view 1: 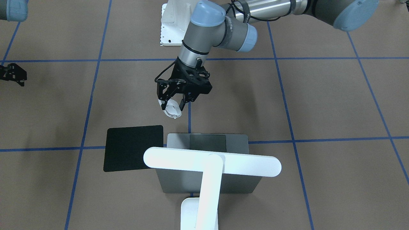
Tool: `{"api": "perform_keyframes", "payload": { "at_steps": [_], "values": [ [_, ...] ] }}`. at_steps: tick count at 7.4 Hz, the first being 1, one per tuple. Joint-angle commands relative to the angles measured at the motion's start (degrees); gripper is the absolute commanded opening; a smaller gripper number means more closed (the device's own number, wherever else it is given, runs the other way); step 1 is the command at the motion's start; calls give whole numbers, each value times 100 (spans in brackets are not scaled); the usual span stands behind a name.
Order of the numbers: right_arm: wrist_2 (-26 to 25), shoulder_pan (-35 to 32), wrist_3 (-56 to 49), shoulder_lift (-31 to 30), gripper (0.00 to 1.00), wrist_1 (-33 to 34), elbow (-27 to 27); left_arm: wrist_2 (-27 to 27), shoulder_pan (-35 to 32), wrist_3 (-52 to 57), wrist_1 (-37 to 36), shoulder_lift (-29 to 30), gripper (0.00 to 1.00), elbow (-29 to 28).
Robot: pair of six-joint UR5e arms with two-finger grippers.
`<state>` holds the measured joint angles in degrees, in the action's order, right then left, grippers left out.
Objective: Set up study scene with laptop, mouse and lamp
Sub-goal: 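Carry the white mouse with the left gripper toward the mouse pad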
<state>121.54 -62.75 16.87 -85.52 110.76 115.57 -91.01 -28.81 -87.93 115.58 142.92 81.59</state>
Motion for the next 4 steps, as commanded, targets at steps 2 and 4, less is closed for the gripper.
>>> {"api": "perform_keyframes", "payload": {
  "at_steps": [2,4],
  "values": [
    [27,0,98,79,100,7,9,1162,253,-110,533,990,39,-1633],
    [141,0,176,88,100,7,158,1838,366,-119,885,1141,39,-2206]
  ]
}}
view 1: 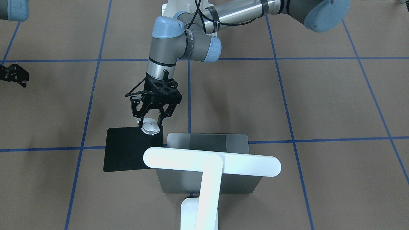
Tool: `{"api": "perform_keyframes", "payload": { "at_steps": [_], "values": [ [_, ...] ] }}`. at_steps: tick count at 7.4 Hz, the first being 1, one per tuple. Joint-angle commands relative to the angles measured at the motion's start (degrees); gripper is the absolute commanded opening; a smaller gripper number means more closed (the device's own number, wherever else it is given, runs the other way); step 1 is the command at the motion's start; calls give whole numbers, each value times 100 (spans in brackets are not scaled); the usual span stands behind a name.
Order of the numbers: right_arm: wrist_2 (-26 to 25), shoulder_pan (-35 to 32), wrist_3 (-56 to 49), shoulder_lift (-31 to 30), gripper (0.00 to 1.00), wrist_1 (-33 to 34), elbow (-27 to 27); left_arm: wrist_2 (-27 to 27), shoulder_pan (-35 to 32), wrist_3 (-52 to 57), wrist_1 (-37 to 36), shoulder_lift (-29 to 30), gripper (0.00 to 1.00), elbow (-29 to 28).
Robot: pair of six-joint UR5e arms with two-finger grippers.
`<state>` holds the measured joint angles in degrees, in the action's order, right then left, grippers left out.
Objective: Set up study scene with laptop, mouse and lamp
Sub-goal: 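Lower the mouse onto the mouse pad and open the left gripper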
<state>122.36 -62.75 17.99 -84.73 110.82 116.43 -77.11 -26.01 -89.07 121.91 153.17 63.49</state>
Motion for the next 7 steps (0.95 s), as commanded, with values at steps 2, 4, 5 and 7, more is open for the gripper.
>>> {"api": "perform_keyframes", "payload": {
  "at_steps": [2,4,5,7],
  "values": [
    [69,0,91,9,100,1,81,749,167,-5,483,371,94,-767],
    [51,0,73,18,100,-16,82,724,167,21,483,407,99,-690],
    [51,0,73,79,100,-8,99,689,167,47,483,381,99,-585],
    [42,-35,90,97,100,-8,90,401,106,362,265,-221,99,507]
  ]
}}
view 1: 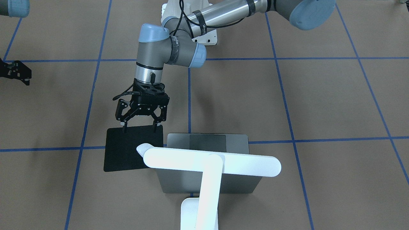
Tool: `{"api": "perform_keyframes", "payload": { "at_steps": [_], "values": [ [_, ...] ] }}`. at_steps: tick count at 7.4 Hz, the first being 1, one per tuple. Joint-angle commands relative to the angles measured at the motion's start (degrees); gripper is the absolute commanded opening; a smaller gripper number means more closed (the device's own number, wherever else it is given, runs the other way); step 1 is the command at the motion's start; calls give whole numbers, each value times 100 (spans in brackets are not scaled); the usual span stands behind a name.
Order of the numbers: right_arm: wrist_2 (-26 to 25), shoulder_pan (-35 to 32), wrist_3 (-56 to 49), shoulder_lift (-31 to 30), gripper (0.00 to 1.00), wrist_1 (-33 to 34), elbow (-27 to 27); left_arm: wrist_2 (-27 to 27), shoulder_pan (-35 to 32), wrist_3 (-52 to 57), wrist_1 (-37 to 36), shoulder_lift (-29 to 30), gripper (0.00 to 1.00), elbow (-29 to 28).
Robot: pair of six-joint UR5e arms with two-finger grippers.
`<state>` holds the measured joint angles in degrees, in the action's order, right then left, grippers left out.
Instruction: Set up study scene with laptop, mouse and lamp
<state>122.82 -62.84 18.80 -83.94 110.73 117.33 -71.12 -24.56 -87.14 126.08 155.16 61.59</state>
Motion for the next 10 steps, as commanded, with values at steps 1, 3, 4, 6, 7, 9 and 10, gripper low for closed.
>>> {"api": "perform_keyframes", "payload": {
  "at_steps": [1,3,4,6,7,9,10],
  "values": [
    [-21,-62,-16,9,100,-8,9,-688,-84,171,-546,-1130,99,1663],
    [-91,-53,53,-17,100,-8,-17,-1384,-163,311,-2200,-2022,99,3388],
    [-187,-53,341,-17,100,-8,-17,-1526,-233,590,-3029,-2086,99,3961],
    [-144,-53,695,70,100,1,-122,-2549,-836,1161,-3703,-2987,99,4728],
    [-153,-53,634,79,100,-8,-149,-3122,-1301,1669,-3722,-3418,99,4809],
    [-153,-44,590,80,100,-8,-419,-3767,-1980,2854,-3714,-4280,99,4828],
    [-162,-62,242,36,100,-399,-717,-3995,-2226,3165,-3688,-4579,99,4802]
  ]
}}
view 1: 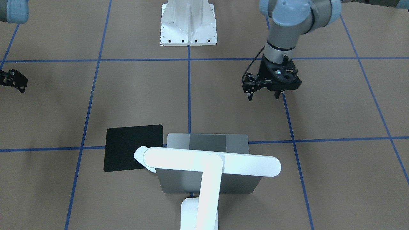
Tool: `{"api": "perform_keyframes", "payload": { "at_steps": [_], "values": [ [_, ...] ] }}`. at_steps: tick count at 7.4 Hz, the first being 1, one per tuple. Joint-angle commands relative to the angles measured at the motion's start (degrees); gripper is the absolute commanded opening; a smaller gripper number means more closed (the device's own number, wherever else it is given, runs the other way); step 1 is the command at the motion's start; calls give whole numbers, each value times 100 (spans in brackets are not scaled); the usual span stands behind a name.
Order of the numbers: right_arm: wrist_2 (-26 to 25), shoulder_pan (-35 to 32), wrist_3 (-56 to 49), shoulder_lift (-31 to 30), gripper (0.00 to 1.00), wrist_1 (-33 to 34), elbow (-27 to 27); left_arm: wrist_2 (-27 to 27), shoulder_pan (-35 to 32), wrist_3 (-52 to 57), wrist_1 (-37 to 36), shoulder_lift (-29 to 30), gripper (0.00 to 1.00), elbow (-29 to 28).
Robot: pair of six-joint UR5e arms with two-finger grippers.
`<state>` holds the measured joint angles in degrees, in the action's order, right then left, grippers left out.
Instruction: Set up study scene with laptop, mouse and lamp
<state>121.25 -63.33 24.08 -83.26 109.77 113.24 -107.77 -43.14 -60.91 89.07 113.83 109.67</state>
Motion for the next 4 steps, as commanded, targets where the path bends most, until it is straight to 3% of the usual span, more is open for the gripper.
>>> {"api": "perform_keyframes", "payload": {
  "at_steps": [1,2,4],
  "values": [
    [21,-117,-612,-41,100,-716,-668,-629,-745,1041,66,-702,99,-7],
    [21,-266,-789,-50,100,-816,-846,-1006,-1106,1524,75,-939,99,-16],
    [396,-1011,-2243,-32,100,-817,-1459,-1542,-1923,2675,76,-1291,99,-147]
  ]
}}
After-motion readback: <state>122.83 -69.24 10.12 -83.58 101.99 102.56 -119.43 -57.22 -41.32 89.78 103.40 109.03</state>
